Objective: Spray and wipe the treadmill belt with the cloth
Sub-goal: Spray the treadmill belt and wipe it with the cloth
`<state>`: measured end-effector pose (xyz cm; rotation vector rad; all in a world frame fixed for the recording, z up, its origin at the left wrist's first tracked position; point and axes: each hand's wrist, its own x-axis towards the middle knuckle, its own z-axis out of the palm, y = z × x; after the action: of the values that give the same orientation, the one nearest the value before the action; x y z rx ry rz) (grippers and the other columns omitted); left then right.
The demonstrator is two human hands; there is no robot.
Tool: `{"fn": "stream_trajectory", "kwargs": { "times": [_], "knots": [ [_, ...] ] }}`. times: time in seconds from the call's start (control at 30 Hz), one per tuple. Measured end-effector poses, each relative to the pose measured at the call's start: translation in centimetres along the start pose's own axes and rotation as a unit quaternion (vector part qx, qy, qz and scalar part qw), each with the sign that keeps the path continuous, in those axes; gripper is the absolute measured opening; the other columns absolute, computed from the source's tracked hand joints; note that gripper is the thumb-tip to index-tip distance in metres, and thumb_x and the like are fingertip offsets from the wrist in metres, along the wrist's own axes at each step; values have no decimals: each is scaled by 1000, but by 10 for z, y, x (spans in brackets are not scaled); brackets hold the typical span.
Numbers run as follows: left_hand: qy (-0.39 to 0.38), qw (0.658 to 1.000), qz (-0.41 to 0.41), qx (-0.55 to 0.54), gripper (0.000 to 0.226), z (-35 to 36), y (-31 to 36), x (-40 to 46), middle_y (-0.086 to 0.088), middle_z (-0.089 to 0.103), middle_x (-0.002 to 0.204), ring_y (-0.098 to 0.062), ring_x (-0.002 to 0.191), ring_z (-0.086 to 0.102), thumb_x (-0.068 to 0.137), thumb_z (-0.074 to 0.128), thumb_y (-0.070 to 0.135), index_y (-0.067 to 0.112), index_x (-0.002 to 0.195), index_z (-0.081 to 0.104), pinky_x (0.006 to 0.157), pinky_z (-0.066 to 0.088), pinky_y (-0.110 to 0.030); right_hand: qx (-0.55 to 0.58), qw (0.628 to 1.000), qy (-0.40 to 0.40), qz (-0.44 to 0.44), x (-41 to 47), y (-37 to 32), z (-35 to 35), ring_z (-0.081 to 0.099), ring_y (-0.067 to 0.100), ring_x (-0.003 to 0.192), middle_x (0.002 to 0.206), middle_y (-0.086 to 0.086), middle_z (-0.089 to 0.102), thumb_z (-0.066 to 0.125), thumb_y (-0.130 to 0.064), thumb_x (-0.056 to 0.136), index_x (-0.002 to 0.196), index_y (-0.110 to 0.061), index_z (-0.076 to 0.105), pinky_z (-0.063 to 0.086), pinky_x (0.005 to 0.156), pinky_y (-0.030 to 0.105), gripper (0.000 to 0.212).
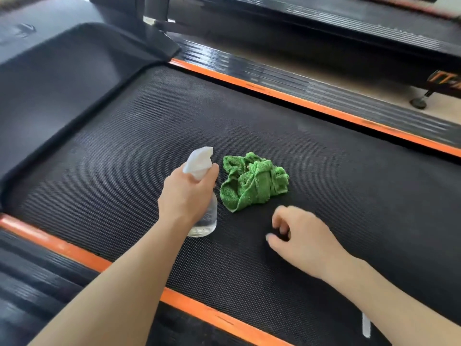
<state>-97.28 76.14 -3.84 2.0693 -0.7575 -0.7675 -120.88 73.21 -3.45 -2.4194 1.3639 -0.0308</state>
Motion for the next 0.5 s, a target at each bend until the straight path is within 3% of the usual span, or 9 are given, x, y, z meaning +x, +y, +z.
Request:
{"fn": "stream_trajectory", "kwargs": {
  "times": [0.03,0.1,0.37,0.5],
  "knots": [
    [0,1000,0,2,69,0,0,-1,6,79,86,-21,89,74,65,50,82,24,89,78,94,59,-46,0,998,-52,22,-6,3,1,52,5,85,89,-15,53,65,-46,86,91,-33,53,48,78,28,19],
    [-1,1000,0,6,64,1,1,-4,6,78,86,-22,89,74,66,50,81,27,88,78,95,59,-47,-3,997,-77,27,-14,7,4,53,3,86,90,-15,54,64,-45,87,91,-34,54,47,79,26,16],
    [15,1000,6,18,52,3,0,-8,10,78,86,-18,90,72,74,51,73,30,87,76,93,57,-46,5,998,-64,20,-20,5,8,53,5,86,89,-14,54,60,-33,92,89,-31,57,46,81,25,4],
    [18,1000,8,22,52,4,-2,-6,9,77,84,-18,90,72,74,51,72,28,86,76,90,57,-43,-20,999,-42,17,-21,2,9,54,9,86,91,-12,55,52,-31,96,91,-29,60,45,78,27,9]
  ]
}}
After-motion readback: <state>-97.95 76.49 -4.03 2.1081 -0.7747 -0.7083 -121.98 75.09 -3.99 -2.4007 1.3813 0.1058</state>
